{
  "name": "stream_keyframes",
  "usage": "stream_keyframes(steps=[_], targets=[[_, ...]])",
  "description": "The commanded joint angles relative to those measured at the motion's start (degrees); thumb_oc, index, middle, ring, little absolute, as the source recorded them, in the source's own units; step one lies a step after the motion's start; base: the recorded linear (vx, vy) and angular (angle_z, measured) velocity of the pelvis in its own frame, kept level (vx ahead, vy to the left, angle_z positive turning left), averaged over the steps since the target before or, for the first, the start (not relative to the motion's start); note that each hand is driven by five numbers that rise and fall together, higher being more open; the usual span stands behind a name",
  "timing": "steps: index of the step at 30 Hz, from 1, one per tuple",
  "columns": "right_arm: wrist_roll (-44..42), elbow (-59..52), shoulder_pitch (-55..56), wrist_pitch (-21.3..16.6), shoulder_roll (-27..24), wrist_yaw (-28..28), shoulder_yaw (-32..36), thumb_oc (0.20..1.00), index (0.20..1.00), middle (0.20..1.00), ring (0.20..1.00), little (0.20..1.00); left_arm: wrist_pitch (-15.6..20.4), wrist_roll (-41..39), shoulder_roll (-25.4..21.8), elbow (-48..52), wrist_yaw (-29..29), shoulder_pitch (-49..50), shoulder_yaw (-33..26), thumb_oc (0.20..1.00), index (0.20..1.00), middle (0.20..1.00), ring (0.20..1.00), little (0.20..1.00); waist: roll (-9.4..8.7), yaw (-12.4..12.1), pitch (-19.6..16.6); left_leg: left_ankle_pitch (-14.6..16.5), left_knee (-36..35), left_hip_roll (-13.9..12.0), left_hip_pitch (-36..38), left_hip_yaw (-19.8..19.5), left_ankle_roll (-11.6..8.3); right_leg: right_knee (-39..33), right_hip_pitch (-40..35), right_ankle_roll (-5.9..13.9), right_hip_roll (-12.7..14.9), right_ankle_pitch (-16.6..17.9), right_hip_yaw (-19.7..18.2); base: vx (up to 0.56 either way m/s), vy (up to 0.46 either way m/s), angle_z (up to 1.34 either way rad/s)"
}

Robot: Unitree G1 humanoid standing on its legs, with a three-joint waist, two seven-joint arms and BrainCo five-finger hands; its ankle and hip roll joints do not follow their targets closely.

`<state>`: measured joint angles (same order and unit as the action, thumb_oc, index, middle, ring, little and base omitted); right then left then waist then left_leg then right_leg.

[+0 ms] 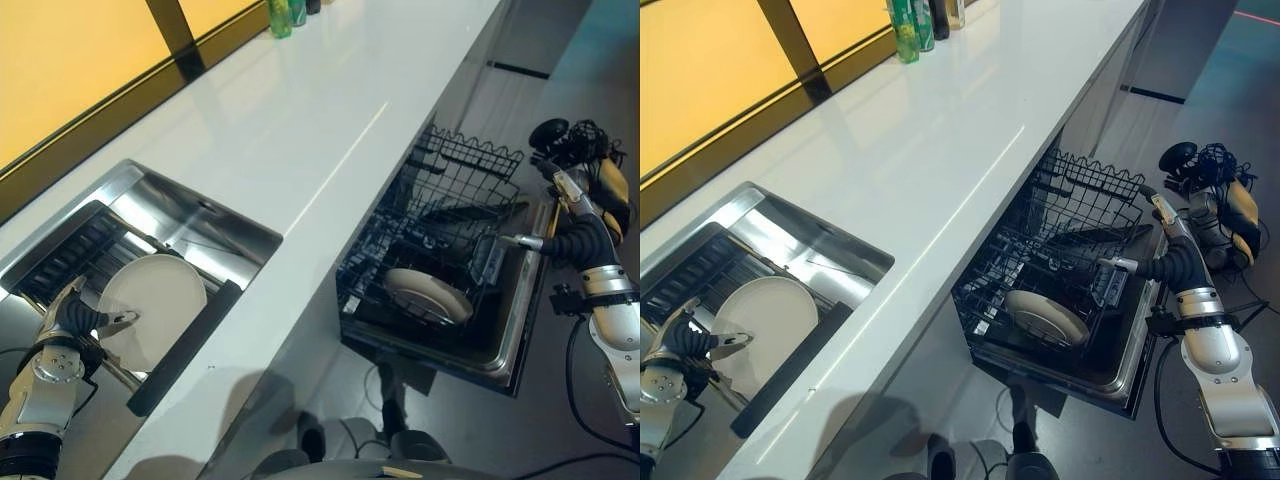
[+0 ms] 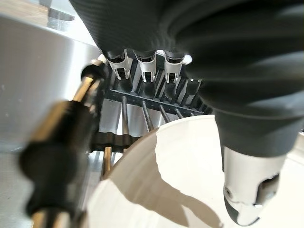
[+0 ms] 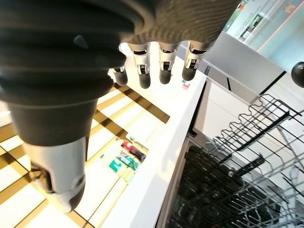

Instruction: Pick up plates and place into dishwasher.

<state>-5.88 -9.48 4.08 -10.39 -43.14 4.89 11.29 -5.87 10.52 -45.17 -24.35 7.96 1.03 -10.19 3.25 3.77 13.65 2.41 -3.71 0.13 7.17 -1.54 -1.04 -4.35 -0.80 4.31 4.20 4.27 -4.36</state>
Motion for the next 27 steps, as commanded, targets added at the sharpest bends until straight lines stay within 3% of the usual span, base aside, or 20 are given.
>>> stream_keyframes(steps=[1, 5, 12, 14, 17, 24, 27], targets=[[-2.12, -3.14, -3.81, -3.48, -1.90, 2.20, 1.22, 1.000, 1.000, 1.000, 1.000, 1.000, 2.52, 3.07, -7.46, -2.13, 6.18, -3.91, -0.47, 1.000, 1.000, 1.000, 1.000, 1.000, -2.54, -0.41, -1.44, 2.85, 9.90, 3.10, -8.77, 2.04, 2.91, 11.17, 5.83, 4.61, 3.30, -4.27, -0.92, -0.02, 0.041, -0.01], [-1.93, -2.47, -4.93, -3.89, -2.32, 2.89, 0.48, 1.000, 1.000, 1.000, 1.000, 1.000, 2.61, 3.30, -9.52, -4.01, 10.00, -6.94, -0.13, 1.000, 1.000, 1.000, 1.000, 1.000, -2.80, 0.15, 0.56, 2.93, 11.31, 3.45, -10.83, 2.88, 3.26, 12.16, 8.01, 4.68, 3.29, -3.74, -1.83, -0.03, 0.050, -0.14], [-2.15, -2.01, -7.32, -4.80, -3.04, 4.11, -0.71, 1.000, 1.000, 1.000, 1.000, 1.000, 1.24, 6.21, -12.11, -8.42, 9.05, -11.80, 3.94, 1.000, 1.000, 1.000, 1.000, 1.000, -3.39, 1.03, 3.73, 3.41, 14.69, 3.85, -15.35, 3.84, 3.82, 13.77, 12.11, 4.70, 3.19, -2.68, -3.25, -0.04, 0.030, -0.12], [-2.39, -2.05, -8.02, -4.88, -3.50, 4.15, -0.86, 1.000, 1.000, 1.000, 1.000, 1.000, 1.24, 4.42, -12.71, -9.76, 4.52, -13.35, 5.81, 1.000, 1.000, 1.000, 1.000, 1.000, -3.46, 1.24, 4.52, 3.51, 15.54, 3.98, -16.56, 4.02, 3.90, 14.02, 13.06, 4.57, 3.17, -2.33, -3.65, -0.06, 0.033, -0.04], [-1.98, -1.99, -9.71, -4.79, -3.94, 4.81, -1.71, 1.000, 1.000, 1.000, 1.000, 1.000, -0.49, 1.11, -12.93, -11.28, -7.72, -16.32, 10.38, 1.000, 1.000, 1.000, 1.000, 1.000, -3.29, 1.51, 5.70, 3.48, 16.26, 4.03, -18.17, 4.30, 3.97, 13.95, 14.16, 4.31, 3.20, -1.59, -3.98, -0.08, 0.020, 0.00], [-2.89, -2.17, -10.53, -4.98, -5.82, 4.11, -1.78, 1.000, 1.000, 1.000, 1.000, 1.000, 5.33, -11.69, -13.59, -9.55, -26.13, -16.20, 16.22, 1.000, 1.000, 1.000, 1.000, 1.000, -2.18, 1.98, 6.63, 3.49, 15.72, 4.06, -17.84, 4.93, 4.13, 13.50, 13.98, 3.99, 3.35, -1.28, -4.09, -0.02, 0.041, 0.00], [-3.24, -2.29, -9.86, -5.41, -6.37, 3.34, -1.39, 1.000, 1.000, 1.000, 1.000, 1.000, 4.28, -15.37, -13.32, -9.31, -32.27, -15.17, 16.19, 1.000, 1.000, 1.000, 1.000, 1.000, -1.72, 2.07, 6.24, 3.55, 15.41, 4.26, -17.10, 4.90, 4.15, 13.24, 13.26, 3.94, 3.46, -1.63, -3.96, 0.04, 0.042, -0.08]])
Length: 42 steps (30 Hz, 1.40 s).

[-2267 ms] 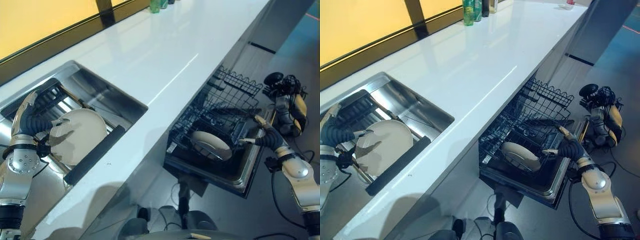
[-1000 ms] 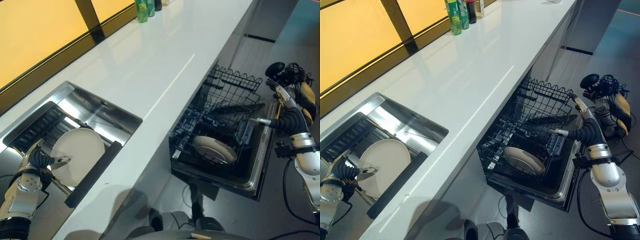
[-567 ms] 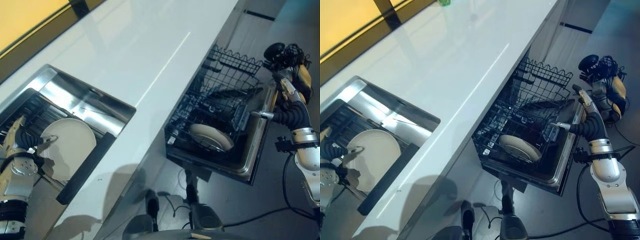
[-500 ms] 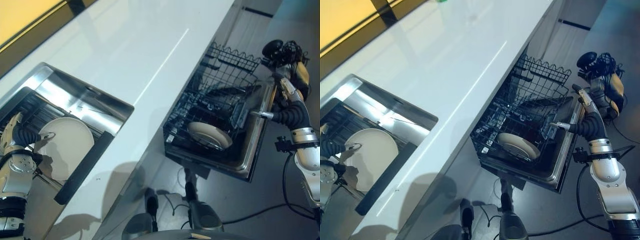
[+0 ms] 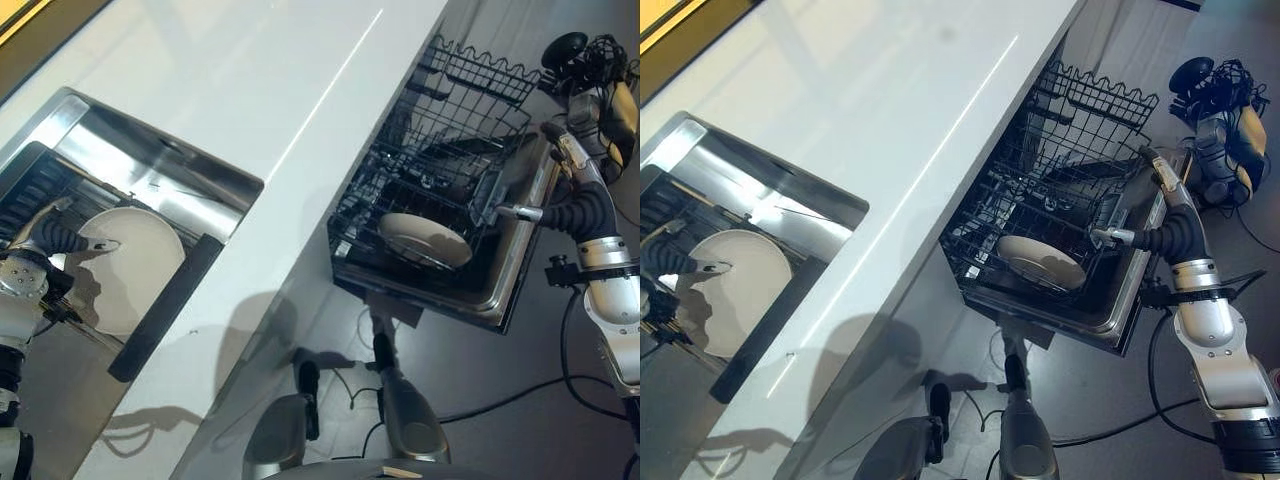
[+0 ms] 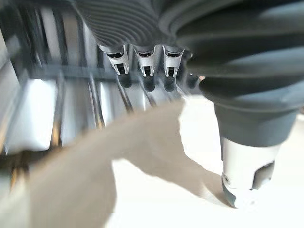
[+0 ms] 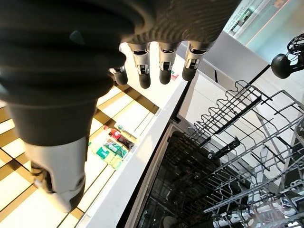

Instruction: Pick up plates and place into dishwasher.

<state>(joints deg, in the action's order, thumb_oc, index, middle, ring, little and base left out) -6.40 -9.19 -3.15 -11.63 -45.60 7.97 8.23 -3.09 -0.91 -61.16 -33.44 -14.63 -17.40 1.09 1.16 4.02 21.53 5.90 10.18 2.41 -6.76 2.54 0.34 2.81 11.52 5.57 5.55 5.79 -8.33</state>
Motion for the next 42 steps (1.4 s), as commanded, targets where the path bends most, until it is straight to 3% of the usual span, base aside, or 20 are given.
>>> stream_keyframes(steps=[1, 5, 11, 18, 19, 21, 22, 34, 42], targets=[[-2.87, -2.59, -2.60, -4.26, -4.05, 0.02, 1.74, 1.000, 1.000, 1.000, 1.000, 1.000, 1.33, -4.03, 2.79, -0.47, -12.17, 3.59, 5.01, 1.000, 1.000, 1.000, 1.000, 1.000, 0.47, 1.83, -1.73, 0.11, 1.52, 2.01, -3.02, 0.82, 2.75, 6.07, 0.80, 2.63, 2.13, -3.25, 0.09, 0.00, 0.000, 0.00], [-3.48, -3.02, -3.23, -3.15, -5.10, 0.25, 1.12, 1.000, 1.000, 1.000, 1.000, 1.000, -0.72, -4.36, 2.66, 0.23, -21.81, 4.76, 6.46, 1.000, 1.000, 1.000, 1.000, 1.000, 1.03, 1.69, -1.92, 0.02, 1.28, 2.16, -2.53, 0.47, 2.60, 5.86, 0.29, 2.50, 2.21, -3.49, 0.53, 0.00, 0.000, 0.00], [-4.54, -3.26, -3.54, -2.42, -6.14, -0.01, 0.43, 1.000, 1.000, 1.000, 1.000, 1.000, -2.54, -11.74, 2.45, 3.69, -33.34, 6.06, 6.67, 1.000, 1.000, 1.000, 1.000, 1.000, 2.00, 1.56, -2.48, -0.23, 0.38, 1.92, -1.44, 0.10, 2.26, 5.54, -0.82, 2.51, 2.15, -4.31, 1.72, 0.00, -0.005, 0.02], [-6.07, -3.08, -2.35, -2.76, -6.79, -0.27, 0.88, 1.000, 1.000, 1.000, 1.000, 1.000, -3.13, -15.59, 0.30, 12.93, -38.04, 7.83, 7.99, 1.000, 1.000, 1.000, 1.000, 1.000, 2.75, 1.25, -3.89, -0.55, -1.24, 1.68, 0.26, -0.85, 2.01, 4.95, -2.72, 2.43, 1.87, -5.49, 3.09, -0.01, -0.044, 0.07], [-6.28, -3.22, -1.97, -2.84, -6.75, -0.25, 1.07, 1.000, 1.000, 1.000, 1.000, 1.000, -3.34, -15.61, -0.10, 14.29, -38.18, 8.17, 7.76, 0.824, 0.824, 0.824, 0.824, 0.824, 2.77, 1.17, -4.09, -0.61, -1.36, 1.64, 0.39, -1.00, 1.95, 4.82, -3.03, 2.38, 1.87, -5.60, 3.33, 0.00, -0.065, 0.07], [-6.98, -3.38, -1.00, -3.05, -6.59, -0.41, 1.73, 1.000, 1.000, 1.000, 1.000, 1.000, -4.49, -14.89, -0.73, 18.54, -37.35, 9.31, 7.06, 0.373, 0.373, 0.373, 0.373, 0.373, 2.77, 0.77, -4.68, -0.52, -1.38, 1.62, 0.88, -1.48, 1.87, 4.68, -3.85, 2.19, 1.85, -6.02, 4.05, 0.00, -0.082, 0.10], [-7.15, -3.53, -0.60, -2.98, -6.48, -0.38, 1.95, 1.000, 1.000, 1.000, 1.000, 1.000, -4.65, -14.76, -0.96, 20.07, -37.30, 9.81, 6.51, 0.200, 0.200, 0.200, 0.200, 0.200, 2.76, 0.55, -4.99, -0.45, -1.30, 1.61, 1.03, -1.73, 1.81, 4.71, -4.21, 2.06, 1.81, -6.29, 4.42, 0.01, -0.077, 0.14], [-8.19, -4.17, 3.19, -2.14, -4.77, -0.39, 3.77, 1.000, 1.000, 1.000, 1.000, 1.000, -8.46, -12.59, -2.19, 31.71, -40.41, 14.68, 0.98, 0.200, 0.200, 0.200, 0.200, 0.200, 2.41, -1.89, -8.69, -0.76, -2.34, 1.12, 3.36, -4.64, 1.22, 4.76, -7.64, 1.27, 1.09, -8.17, 8.15, 0.03, -0.070, 0.19], [-8.60, -4.46, 5.66, -2.63, -3.83, -0.18, 4.63, 1.000, 1.000, 1.000, 1.000, 1.000, -7.95, -11.19, -2.29, 33.13, -41.66, 18.93, -3.39, 0.200, 0.200, 0.200, 0.200, 0.200, 2.01, -3.01, -10.97, -0.71, -3.16, 0.90, 4.73, -5.39, 1.07, 4.77, -9.11, 1.18, 0.75, -9.10, 9.44, 0.02, -0.034, 0.03]])
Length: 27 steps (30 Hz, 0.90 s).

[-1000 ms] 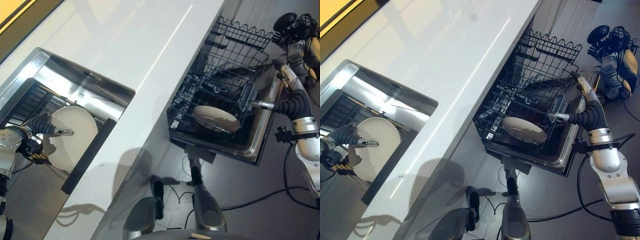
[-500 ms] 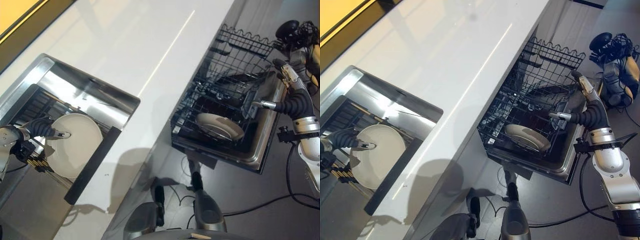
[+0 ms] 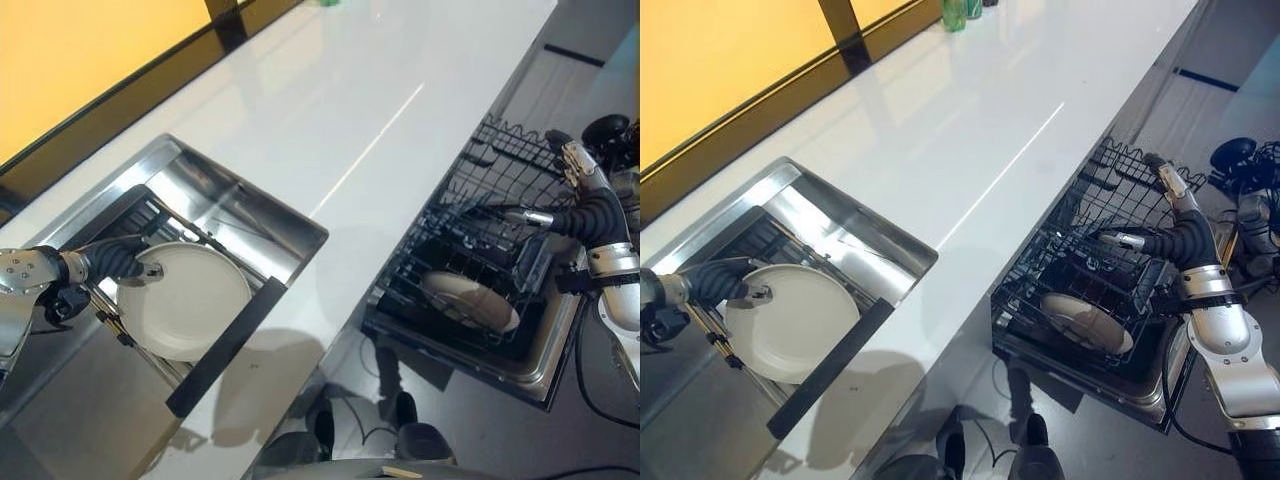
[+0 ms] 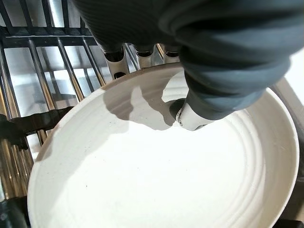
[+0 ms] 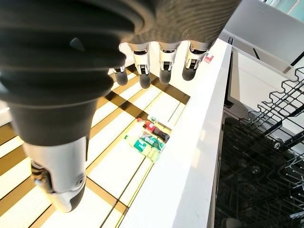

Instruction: Pick up plates and place into dishwasher.

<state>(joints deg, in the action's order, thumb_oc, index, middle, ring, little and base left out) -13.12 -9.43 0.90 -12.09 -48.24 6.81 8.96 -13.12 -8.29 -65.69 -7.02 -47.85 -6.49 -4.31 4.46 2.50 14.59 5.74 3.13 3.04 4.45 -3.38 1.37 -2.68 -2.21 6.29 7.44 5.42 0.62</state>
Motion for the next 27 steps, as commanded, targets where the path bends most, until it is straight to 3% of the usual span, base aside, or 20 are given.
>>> stream_keyframes(steps=[1, 7, 10, 13, 17, 22, 27], targets=[[-2.06, -4.35, 1.77, -2.16, -1.13, 1.11, 3.85, 1.000, 1.000, 1.000, 1.000, 1.000, 2.26, -3.72, 2.15, 7.01, -8.30, 8.42, 1.62, 0.200, 0.200, 0.200, 0.200, 0.200, -1.35, -1.61, -4.23, -0.51, 3.87, 0.28, -6.34, 0.46, 0.05, 10.31, 4.44, 0.45, -1.15, -8.86, 0.62, 0.00, 0.000, 0.00], [-2.82, -4.45, 2.49, -1.90, -1.09, 1.40, 4.17, 1.000, 1.000, 1.000, 1.000, 1.000, 3.64, -2.91, 1.38, 8.73, -6.87, 10.48, -1.49, 0.200, 0.200, 0.200, 0.200, 0.200, -1.57, -2.29, -5.32, -0.51, 3.41, 0.35, -5.55, -0.04, 0.08, 10.42, 3.51, 0.39, -1.33, -9.42, 1.22, 0.02, -0.017, 0.03], [-3.23, -4.61, 3.11, -1.68, -0.98, 1.67, 4.80, 1.000, 1.000, 1.000, 1.000, 1.000, 5.77, -0.67, 0.95, 9.00, -0.49, 11.92, -4.70, 0.200, 0.200, 0.200, 0.200, 0.200, -1.75, -2.85, -5.88, -0.55, 2.98, 0.42, -5.00, -0.56, 0.12, 10.32, 2.98, 0.41, -1.43, -9.57, 1.40, 0.01, -0.005, 0.02], [-3.52, -4.95, 3.63, -1.43, -0.64, 1.67, 5.58, 1.000, 1.000, 1.000, 1.000, 1.000, 9.73, -1.57, 0.87, 8.35, 7.14, 13.47, -8.37, 0.200, 0.200, 0.200, 0.200, 0.200, -1.94, -3.18, -6.33, -0.68, 2.46, 0.34, -4.65, -0.86, 0.05, 10.11, 2.62, 0.40, -1.51, -9.73, 1.51, 0.02, -0.010, 0.10], [-2.92, -5.78, 5.30, -1.57, 1.10, 1.16, 7.84, 1.000, 1.000, 1.000, 1.000, 1.000, 16.95, -0.16, 2.63, 8.64, 22.08, 16.47, -15.68, 0.200, 0.200, 0.200, 0.200, 0.200, -2.46, -3.96, -7.04, -0.95, 1.54, 0.27, -4.33, -1.53, -0.05, 9.60, 2.03, 0.29, -1.64, -10.02, 1.81, 0.01, -0.004, 0.02], [-0.86, -5.95, 5.73, -2.05, 4.62, 1.24, 9.50, 1.000, 1.000, 1.000, 1.000, 1.000, 27.54, 3.45, 10.20, 9.02, 34.34, 18.34, -22.29, 0.200, 0.200, 0.200, 0.200, 0.200, -3.50, -5.14, -8.01, -1.26, 0.43, 0.38, -4.03, -2.60, -0.10, 9.29, 1.65, -0.10, -1.81, -10.58, 2.23, 0.00, -0.006, 0.03], [1.49, -6.50, 4.79, -2.24, 6.79, 1.83, 8.66, 1.000, 1.000, 1.000, 1.000, 1.000, 33.46, 9.06, 14.86, 10.08, 44.59, 17.98, -23.88, 0.200, 0.200, 0.200, 0.200, 0.200, -3.92, -5.50, -8.61, -1.95, -0.18, 0.35, -3.89, -2.82, -0.24, 9.45, 1.80, -0.58, -1.99, -10.35, 2.34, -0.01, 0.005, 0.05]])
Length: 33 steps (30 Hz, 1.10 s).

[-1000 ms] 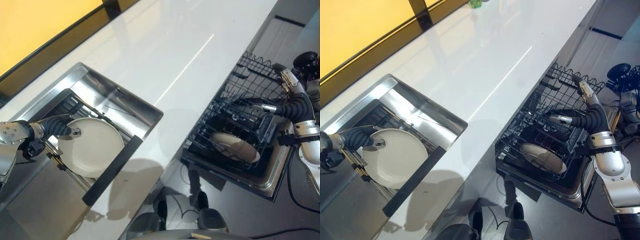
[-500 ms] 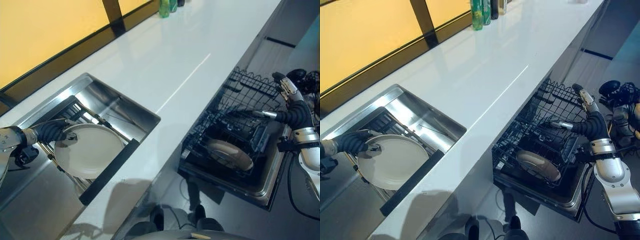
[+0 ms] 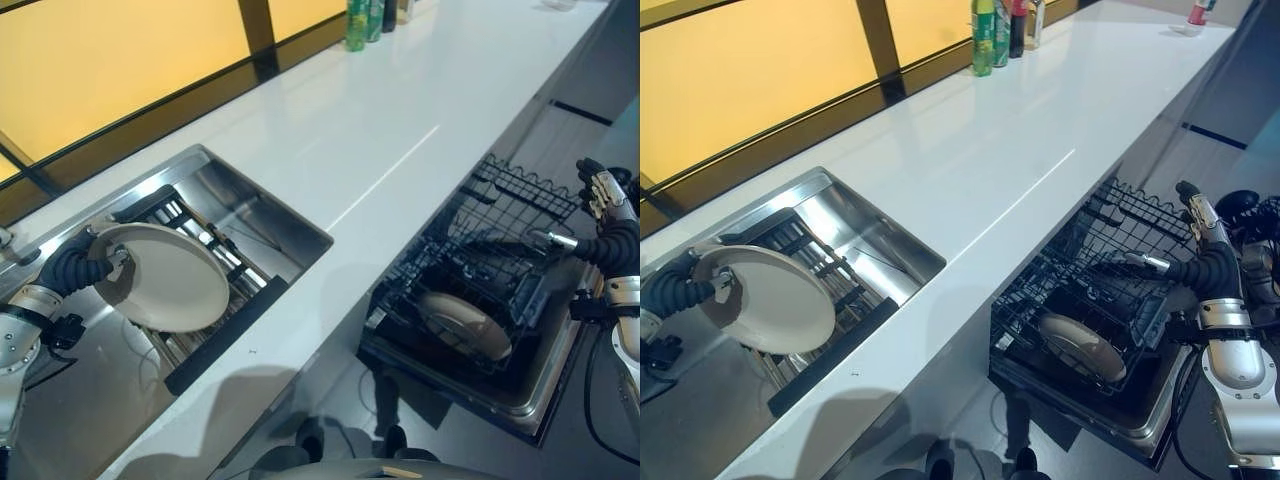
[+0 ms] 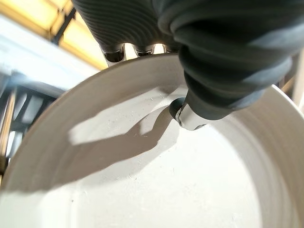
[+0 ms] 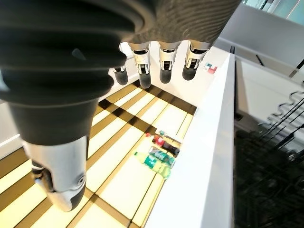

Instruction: Pick up plates and place into dishwasher.

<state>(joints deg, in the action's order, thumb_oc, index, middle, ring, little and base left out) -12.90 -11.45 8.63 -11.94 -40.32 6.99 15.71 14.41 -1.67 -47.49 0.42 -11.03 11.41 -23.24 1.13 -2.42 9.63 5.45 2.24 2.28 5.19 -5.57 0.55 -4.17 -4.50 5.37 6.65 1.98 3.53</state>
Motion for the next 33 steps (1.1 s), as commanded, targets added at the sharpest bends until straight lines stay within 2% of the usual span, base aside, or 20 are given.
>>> stream_keyframes(steps=[1, 6, 11, 19, 25, 33], targets=[[1.46, -4.76, -3.25, -2.67, -0.96, 1.74, 1.68, 1.000, 1.000, 1.000, 1.000, 1.000, 6.74, 3.08, -2.87, 2.76, 10.13, -0.11, -5.09, 0.200, 0.200, 0.200, 0.200, 0.200, -0.63, -0.58, -3.87, -1.64, 0.56, 1.05, -4.52, -0.58, 0.52, 10.97, 4.07, 0.26, -1.28, -6.99, -0.61, -0.04, 0.012, 0.05], [3.02, -6.07, -5.05, -4.00, -0.35, 2.60, 0.42, 1.000, 1.000, 1.000, 1.000, 1.000, 9.02, 5.75, -1.37, 2.41, 19.10, -1.44, -4.99, 0.200, 0.200, 0.200, 0.200, 0.200, -0.89, -0.62, -4.57, -1.81, -0.21, 0.90, -3.89, -0.59, 0.43, 10.96, 3.81, 0.16, -1.41, -7.06, -0.83, 0.00, 0.003, 0.04], [4.46, -7.49, -8.05, -6.13, -0.32, 4.49, -1.36, 1.000, 1.000, 1.000, 1.000, 1.000, 10.01, 7.33, -0.11, 2.27, 24.99, -3.96, -2.98, 0.200, 0.200, 0.200, 0.200, 0.200, -1.19, -0.78, -5.09, -1.77, -0.68, 0.83, -3.43, -0.72, 0.35, 10.84, 3.61, 0.13, -1.51, -7.08, -0.95, 0.00, 0.000, 0.00], [4.15, -10.38, -15.53, -8.35, -2.95, 7.73, -5.10, 1.000, 1.000, 1.000, 1.000, 1.000, 9.55, 7.24, 0.45, 3.63, 26.38, -7.96, 2.32, 0.200, 0.200, 0.200, 0.200, 0.200, -1.72, -1.85, -5.76, -1.70, -1.11, 0.94, -2.75, -1.30, 0.40, 10.67, 2.83, -0.06, -1.82, -7.12, -0.72, 0.00, 0.000, 0.00], [1.04, -12.71, -25.34, -6.07, -1.57, 4.69, -13.77, 1.000, 1.000, 1.000, 1.000, 1.000, 8.26, 4.62, 0.96, 3.82, 28.30, -13.64, 7.79, 0.200, 0.200, 0.200, 0.200, 0.200, -2.16, -2.75, -6.49, -1.63, -0.83, 1.42, -2.59, -1.99, 0.60, 10.54, 2.35, -0.29, -1.81, -7.07, -0.40, -0.02, -0.016, 0.05], [0.98, -12.42, -35.31, 0.01, 6.98, -0.61, -29.56, 1.000, 1.000, 1.000, 1.000, 1.000, 5.33, 3.24, 7.20, 3.78, 31.28, -22.92, 18.42, 0.200, 0.200, 0.200, 0.200, 0.200, -2.58, -3.90, -7.73, -1.92, -0.92, 1.96, -2.42, -3.29, 0.80, 10.38, 1.60, -0.62, -1.85, -7.12, 0.29, -0.02, -0.009, 0.11]])
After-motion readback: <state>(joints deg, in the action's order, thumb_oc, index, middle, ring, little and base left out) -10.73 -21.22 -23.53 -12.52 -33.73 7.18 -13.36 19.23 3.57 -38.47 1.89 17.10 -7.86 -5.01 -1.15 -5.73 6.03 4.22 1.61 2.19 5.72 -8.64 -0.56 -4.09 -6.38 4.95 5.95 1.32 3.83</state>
